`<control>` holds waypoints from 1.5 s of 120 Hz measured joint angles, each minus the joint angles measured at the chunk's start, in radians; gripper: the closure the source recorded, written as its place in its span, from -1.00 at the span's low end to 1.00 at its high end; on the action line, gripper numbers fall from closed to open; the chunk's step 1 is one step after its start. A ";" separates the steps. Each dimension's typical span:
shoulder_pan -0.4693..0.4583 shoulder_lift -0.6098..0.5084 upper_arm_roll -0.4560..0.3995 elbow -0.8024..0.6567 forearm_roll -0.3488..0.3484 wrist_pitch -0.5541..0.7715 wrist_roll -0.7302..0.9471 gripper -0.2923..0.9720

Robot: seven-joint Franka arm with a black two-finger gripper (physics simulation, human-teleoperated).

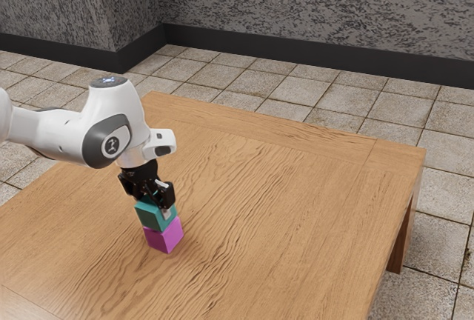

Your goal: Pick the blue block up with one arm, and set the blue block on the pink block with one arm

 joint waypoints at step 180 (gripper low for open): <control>0.007 -0.119 0.030 0.207 -0.011 -0.226 0.026 -0.52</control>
